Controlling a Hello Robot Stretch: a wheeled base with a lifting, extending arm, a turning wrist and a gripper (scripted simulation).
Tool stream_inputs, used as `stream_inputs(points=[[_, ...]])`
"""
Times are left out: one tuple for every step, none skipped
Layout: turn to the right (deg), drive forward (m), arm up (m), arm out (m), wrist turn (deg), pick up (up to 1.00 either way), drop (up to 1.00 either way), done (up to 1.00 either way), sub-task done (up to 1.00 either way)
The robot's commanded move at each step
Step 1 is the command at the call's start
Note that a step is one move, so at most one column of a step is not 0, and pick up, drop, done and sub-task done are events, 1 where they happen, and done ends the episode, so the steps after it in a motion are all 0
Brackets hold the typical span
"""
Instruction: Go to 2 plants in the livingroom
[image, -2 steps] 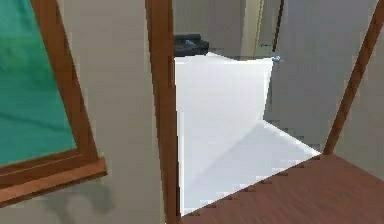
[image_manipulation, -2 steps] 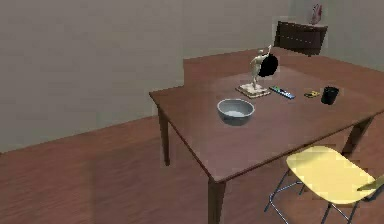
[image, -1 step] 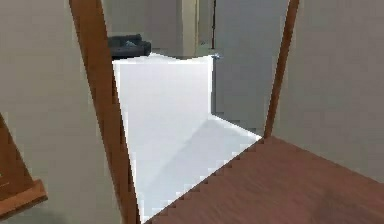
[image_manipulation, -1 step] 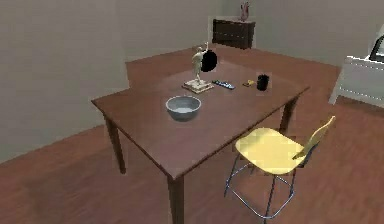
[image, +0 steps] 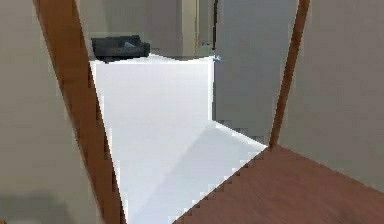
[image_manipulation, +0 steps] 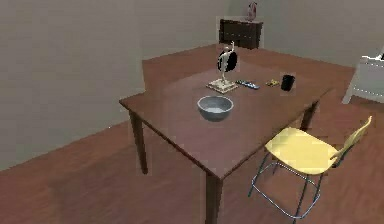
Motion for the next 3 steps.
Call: stream_inputs(points=[[45.0, 0.00, 0.00, 0.00, 0.0, 0.00, 0.00, 0.00, 0.00], [0.0, 0.45, 0.00, 0.00, 0.0, 0.00, 0.00, 0.00, 0.00], [-45.0, 0.00, 0.00, 0.00, 0.0, 0.00, 0.00, 0.00, 0.00]])
